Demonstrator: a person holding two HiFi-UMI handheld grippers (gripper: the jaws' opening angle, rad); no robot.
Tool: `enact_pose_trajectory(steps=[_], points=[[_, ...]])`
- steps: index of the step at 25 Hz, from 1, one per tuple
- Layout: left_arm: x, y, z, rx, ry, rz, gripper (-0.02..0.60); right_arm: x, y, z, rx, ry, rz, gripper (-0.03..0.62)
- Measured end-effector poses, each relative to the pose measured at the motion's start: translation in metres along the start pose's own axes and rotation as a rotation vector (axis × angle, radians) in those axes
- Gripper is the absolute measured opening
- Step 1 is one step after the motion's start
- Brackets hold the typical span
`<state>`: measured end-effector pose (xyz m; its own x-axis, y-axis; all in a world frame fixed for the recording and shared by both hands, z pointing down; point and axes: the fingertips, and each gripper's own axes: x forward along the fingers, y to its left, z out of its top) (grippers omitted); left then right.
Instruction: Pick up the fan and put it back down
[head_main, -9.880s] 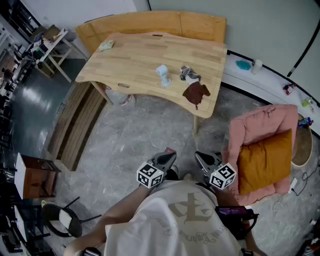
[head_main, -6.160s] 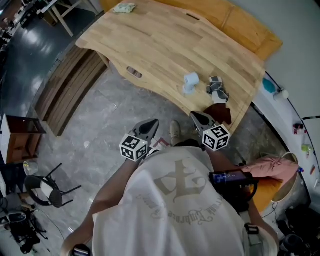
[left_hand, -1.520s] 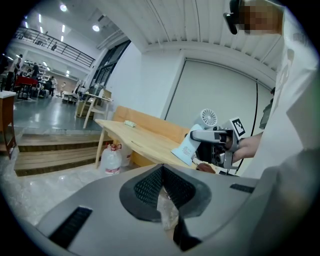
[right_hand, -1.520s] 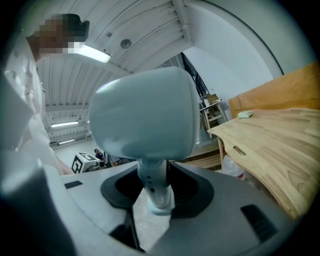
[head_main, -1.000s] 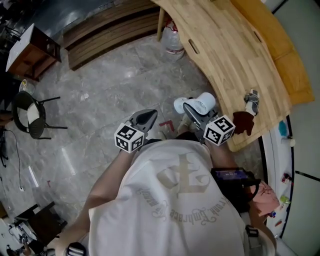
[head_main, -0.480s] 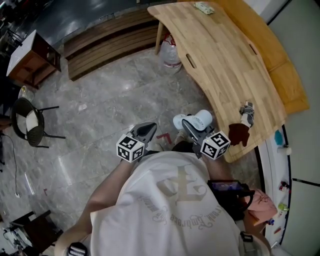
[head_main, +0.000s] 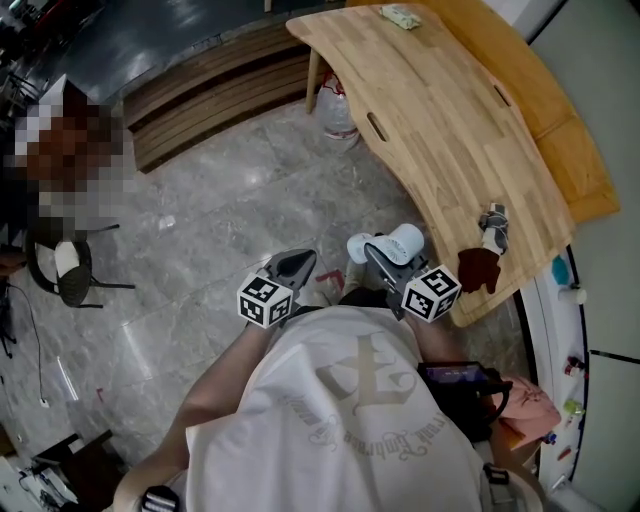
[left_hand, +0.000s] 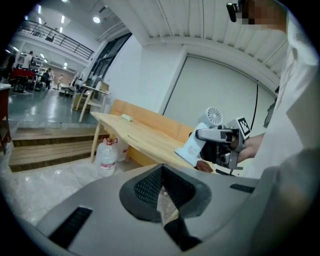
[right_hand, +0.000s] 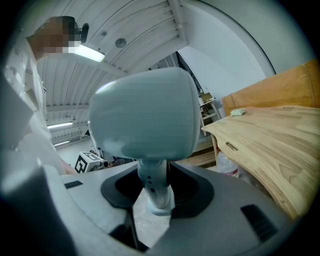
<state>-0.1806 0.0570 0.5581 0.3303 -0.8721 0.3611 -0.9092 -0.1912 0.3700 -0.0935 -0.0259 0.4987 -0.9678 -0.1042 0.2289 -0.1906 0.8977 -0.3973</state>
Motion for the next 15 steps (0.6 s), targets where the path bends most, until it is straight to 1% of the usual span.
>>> enact_pose_trajectory(steps=[6,9,11,15], points=[[0.008,0.007,0.000,-0.020,0.018,0.007,0.011,0.004,-0.014,-0.005,0.011,0.021,-0.016,0.153],[0.004,0.005,0.003,-0.011,0.014,0.002,0.011,0.004,-0.013,-0.006,0.018,0.024,-0.026,0.153],[0.018,0.004,0.010,0.003,0.022,-0.010,0.011,0.002,-0.028,0.000,0.025,0.018,-0.035,0.153],[0.064,0.007,0.029,0.021,0.044,-0.017,0.011,0.001,-0.074,0.011,0.039,0.014,-0.041,0.153]])
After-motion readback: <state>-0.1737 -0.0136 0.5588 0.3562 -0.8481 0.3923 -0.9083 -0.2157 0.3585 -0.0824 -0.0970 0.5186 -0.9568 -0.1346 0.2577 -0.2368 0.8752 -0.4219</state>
